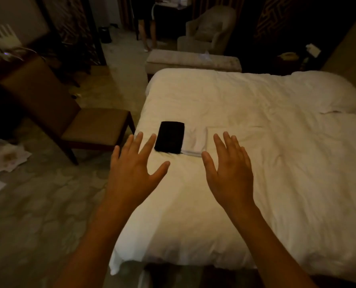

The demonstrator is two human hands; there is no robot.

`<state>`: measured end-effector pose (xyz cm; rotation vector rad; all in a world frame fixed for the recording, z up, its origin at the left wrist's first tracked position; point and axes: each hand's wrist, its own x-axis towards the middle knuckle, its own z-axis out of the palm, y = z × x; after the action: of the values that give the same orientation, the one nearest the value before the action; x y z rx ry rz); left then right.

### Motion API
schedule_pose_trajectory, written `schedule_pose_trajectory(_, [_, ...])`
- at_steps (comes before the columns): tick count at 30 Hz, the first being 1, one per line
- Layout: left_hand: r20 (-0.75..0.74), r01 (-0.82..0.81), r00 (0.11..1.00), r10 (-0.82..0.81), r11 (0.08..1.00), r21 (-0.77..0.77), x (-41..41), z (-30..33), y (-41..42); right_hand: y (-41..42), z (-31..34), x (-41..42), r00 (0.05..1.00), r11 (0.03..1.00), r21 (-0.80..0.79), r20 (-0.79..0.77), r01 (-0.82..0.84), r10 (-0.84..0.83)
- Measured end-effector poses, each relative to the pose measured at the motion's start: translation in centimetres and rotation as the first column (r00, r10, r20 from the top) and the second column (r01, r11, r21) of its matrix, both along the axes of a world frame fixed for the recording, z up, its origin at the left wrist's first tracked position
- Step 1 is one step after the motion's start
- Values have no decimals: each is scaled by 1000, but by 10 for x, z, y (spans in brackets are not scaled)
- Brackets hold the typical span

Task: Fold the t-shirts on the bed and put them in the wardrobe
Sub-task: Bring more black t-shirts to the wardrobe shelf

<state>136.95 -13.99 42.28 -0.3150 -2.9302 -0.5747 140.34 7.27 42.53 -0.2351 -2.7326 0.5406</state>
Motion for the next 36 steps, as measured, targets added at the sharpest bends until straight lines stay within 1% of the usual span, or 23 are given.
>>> schedule_pose_trajectory(4, [40,33,999,-33,999,6,-64,-15,-32,-35,-9,-59,999,999,-24,43,33,-32])
schedule_pose_trajectory(7, [51,59,997,-60,998,31,-108,-25,-37,-45,-20,-94,995,997,-46,87,56,-51])
schedule_pose_trajectory(12, [71,78,994,-82,996,52,-191,-54,-24,-41,-42,-164,989,997,-51,142,55,-48])
schedule_pose_trajectory(16, [99,51,994,-54,998,32,-259,-93,-6,-31,-78,-226,984,992,-107,170,63,-45])
schedule_pose_trajectory(19, [148,12,989,-20,998,56,-304,-133,6,-26,-118,-275,979,982,-176,203,69,-33])
schedule_pose_trajectory(22, [221,-24,975,3,996,91,-346,-179,14,-24,-165,-322,966,980,-191,259,64,-13])
schedule_pose_trajectory(26, [299,-37,954,9,996,87,-399,-243,24,-19,-234,-373,947,968,-239,321,81,0])
schedule_pose_trajectory(33, [436,-38,899,-35,987,158,-484,-370,35,-16,-368,-463,913,935,-320,407,153,-10])
schedule_pose_trajectory(36, [460,-51,887,-45,979,195,-515,-420,42,-20,-413,-498,895,919,-342,445,196,-26])
